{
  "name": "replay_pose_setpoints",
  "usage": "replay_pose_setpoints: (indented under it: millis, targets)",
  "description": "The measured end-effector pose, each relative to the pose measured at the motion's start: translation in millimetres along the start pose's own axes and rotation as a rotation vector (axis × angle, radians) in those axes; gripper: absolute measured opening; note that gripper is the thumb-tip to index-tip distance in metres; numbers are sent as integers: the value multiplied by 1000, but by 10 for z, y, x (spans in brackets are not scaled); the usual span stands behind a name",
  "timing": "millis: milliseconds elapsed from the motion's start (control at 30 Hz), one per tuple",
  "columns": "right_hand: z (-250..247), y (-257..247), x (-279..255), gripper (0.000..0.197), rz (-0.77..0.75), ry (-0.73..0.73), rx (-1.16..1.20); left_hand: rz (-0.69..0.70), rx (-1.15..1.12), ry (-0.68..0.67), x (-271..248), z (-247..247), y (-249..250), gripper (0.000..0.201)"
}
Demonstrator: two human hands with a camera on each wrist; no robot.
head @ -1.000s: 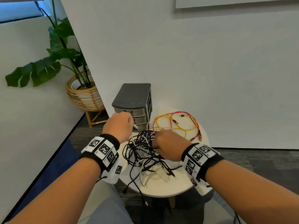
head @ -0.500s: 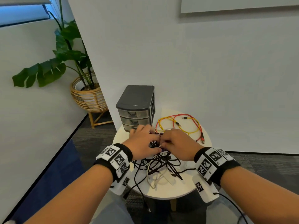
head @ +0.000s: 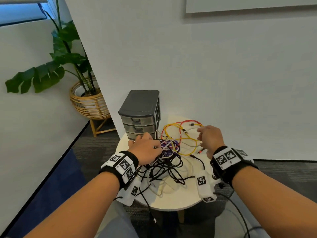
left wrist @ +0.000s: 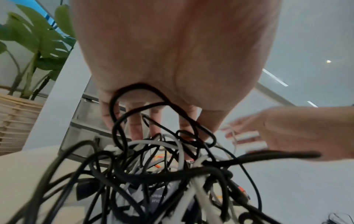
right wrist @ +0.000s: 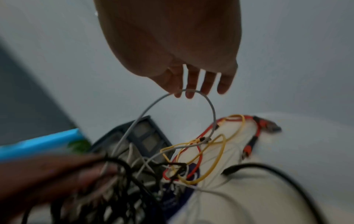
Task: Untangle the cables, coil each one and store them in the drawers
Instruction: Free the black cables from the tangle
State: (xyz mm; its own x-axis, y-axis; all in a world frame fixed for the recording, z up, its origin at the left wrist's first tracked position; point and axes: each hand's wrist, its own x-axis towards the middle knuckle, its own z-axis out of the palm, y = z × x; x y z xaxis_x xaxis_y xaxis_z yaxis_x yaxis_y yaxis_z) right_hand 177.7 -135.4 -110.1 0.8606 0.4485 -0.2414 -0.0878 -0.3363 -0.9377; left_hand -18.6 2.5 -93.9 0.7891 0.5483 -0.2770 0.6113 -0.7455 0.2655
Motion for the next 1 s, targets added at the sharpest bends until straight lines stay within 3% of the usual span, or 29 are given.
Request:
replay_pose_setpoints:
  millis: [100,167,200,267,333,400,500,600,767,900,1000]
  targets:
    - [87,-37,-165,35,-372,45,-486,16,-27,-3,25,56,-10,27]
    - [162,-129,-371,49,-710,-56,-709,27,-17,15,37,68,-6,27]
    - [207,-169,-470,47,-827,-157,-811,33,-14,25,42,71,-6,26]
    - [327,-187,-595,32,-943,-350,-1127,43,-16,39,43,77,-11,26]
    - [411,-177,-630,19,-989,-415,-1378,49,-20,48,29,82,-26,24]
    - [432,-189,-604,17,-991,-422,-1354,48,-14,40,6,67,-31,19]
    - [422,-162,-474,22,-830,-352,-930,18,-23,16,-15,5,-31,12]
    - [299,-177,-342,19,-633,-147,-465,-13,-70,21,-2,-21,-95,11]
    - [-75,-448,-188,24,-336,166,109,-27,-169,41,-41,-6,-196,21]
    - [-340,-563,-58,16,-335,174,21,5,-260,74,-69,-60,-191,33]
    - [-357,-556,-82,29,-338,19,-190,10,-329,191,-92,-179,-172,27]
